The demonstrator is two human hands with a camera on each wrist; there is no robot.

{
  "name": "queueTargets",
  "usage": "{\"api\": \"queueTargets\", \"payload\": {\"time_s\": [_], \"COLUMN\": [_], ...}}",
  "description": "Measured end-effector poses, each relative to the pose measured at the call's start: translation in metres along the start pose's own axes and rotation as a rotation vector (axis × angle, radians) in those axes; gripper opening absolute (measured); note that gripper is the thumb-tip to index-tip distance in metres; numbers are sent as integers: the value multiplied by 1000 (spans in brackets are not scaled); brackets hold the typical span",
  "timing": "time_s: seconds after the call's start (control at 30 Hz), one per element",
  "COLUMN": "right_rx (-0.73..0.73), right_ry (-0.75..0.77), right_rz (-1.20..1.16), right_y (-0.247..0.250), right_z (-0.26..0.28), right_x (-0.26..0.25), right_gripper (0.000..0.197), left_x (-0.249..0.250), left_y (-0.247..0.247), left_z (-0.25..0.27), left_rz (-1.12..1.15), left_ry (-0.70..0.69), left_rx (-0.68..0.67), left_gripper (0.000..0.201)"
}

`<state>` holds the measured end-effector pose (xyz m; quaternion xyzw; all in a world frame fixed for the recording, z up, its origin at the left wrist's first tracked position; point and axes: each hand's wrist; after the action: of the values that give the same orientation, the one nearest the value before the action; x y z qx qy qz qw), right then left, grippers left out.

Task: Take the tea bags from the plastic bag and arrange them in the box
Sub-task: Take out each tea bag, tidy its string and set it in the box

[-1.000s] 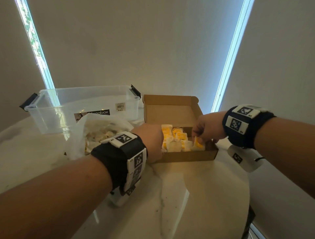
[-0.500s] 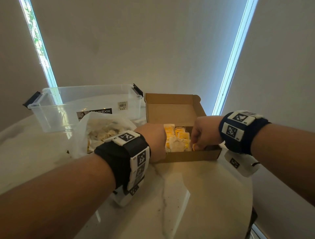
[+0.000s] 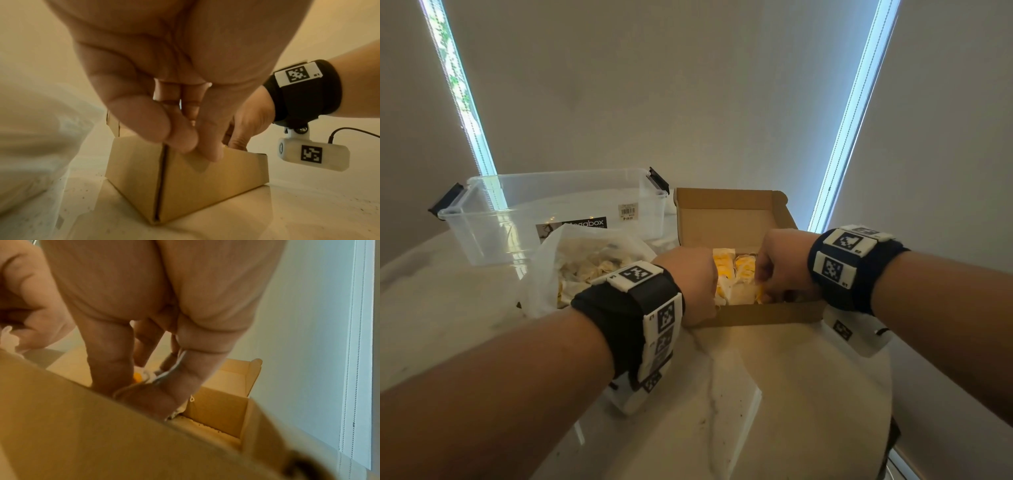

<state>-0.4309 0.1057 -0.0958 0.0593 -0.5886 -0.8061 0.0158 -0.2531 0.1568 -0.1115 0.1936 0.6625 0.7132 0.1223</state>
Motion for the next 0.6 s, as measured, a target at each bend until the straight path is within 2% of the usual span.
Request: {"api": "queueTargets", "payload": {"time_s": [0.1, 0.2, 0.33, 0.43, 0.6], "right_rx": [-4, -13, 5, 26, 7], "right_ry": [5, 8, -12, -29, -85], "right_rz": [65, 120, 82, 68, 23], "right_y": [3, 7, 2, 1, 6], "right_z": [4, 8, 4, 1, 7], "right_x": [1, 1, 1, 0, -7], "right_gripper": [11, 21, 25, 17, 26], "left_x": [-2, -3, -3, -3, -3], "left_y": [0, -1, 0, 1, 6], "left_z": [0, 1, 2, 3, 9], "left_rz": [28, 54, 77, 80, 136], "left_ry": [13, 20, 27, 31, 59], "left_rx": [16, 19, 20, 9, -22], "left_gripper": [21, 21, 20, 20, 28]}}
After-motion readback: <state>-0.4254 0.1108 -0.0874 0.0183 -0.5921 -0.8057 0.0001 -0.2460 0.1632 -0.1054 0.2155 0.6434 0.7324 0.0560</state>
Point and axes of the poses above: each hand's wrist, its own z-axis away from the middle knuckle, its own y-axis out of the back of the hand, x = y × z, and after that the axes turned 7 degrees about -y, right-handed
